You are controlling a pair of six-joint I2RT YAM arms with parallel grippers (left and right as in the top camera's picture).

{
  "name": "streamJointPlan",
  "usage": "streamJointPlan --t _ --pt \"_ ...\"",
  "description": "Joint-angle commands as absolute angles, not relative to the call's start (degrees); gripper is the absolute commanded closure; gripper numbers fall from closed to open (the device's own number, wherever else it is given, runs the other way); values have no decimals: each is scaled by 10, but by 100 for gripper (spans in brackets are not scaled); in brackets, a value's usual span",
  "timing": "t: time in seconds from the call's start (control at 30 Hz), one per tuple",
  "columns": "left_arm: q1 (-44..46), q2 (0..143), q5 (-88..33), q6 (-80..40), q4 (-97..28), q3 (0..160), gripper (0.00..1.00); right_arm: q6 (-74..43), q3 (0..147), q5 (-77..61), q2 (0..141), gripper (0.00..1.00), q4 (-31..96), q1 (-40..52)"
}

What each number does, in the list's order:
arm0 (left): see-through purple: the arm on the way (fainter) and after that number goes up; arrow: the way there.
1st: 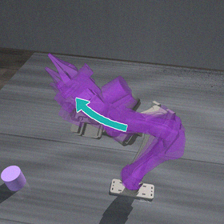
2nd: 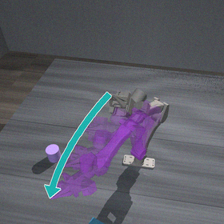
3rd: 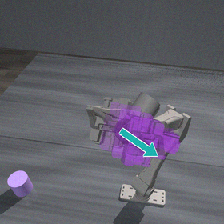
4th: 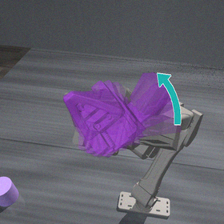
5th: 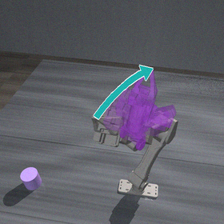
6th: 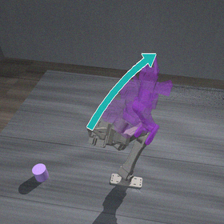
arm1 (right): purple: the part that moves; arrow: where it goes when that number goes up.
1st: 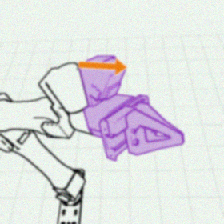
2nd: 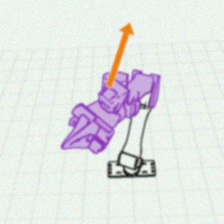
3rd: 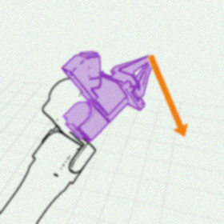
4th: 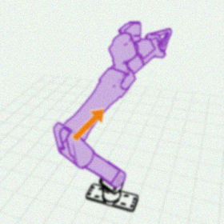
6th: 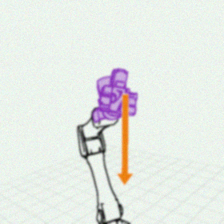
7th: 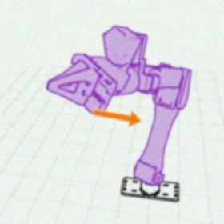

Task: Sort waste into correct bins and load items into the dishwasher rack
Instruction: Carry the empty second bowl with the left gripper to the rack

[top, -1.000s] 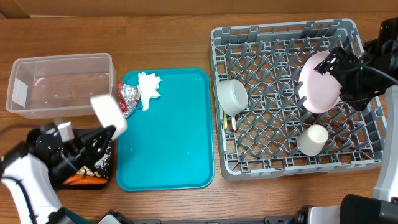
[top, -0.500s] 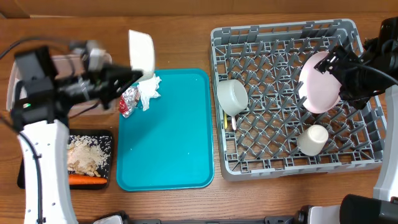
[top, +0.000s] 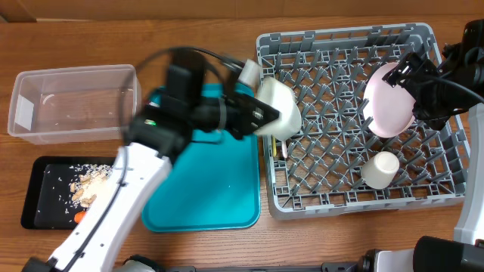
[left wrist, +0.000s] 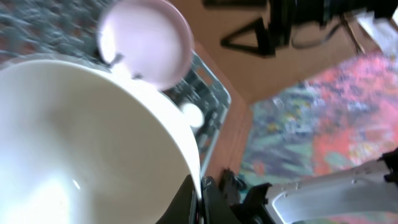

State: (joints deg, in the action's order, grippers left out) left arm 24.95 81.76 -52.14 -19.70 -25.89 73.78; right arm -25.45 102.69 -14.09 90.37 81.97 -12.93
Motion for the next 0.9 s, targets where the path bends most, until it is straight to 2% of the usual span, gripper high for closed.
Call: streamJointPlan --t 0.0,0.23,0.53,0.73,0.87 --pt "305 830 -505 -277 -190 680 96 -254 1028 -114 897 0 811 -130" --pt "350 830 -526 -408 96 538 96 -274 1028 -112 897 0 808 -158" --pt "370 831 -473 -521 357 389 95 -268 1028 -112 897 0 816 -163" --pt "406 831 -369 -587 489 318 96 -268 1028 -112 897 0 816 -163" --pt "430 832 -325 -594 501 306 96 -268 1028 -112 897 0 818 -163"
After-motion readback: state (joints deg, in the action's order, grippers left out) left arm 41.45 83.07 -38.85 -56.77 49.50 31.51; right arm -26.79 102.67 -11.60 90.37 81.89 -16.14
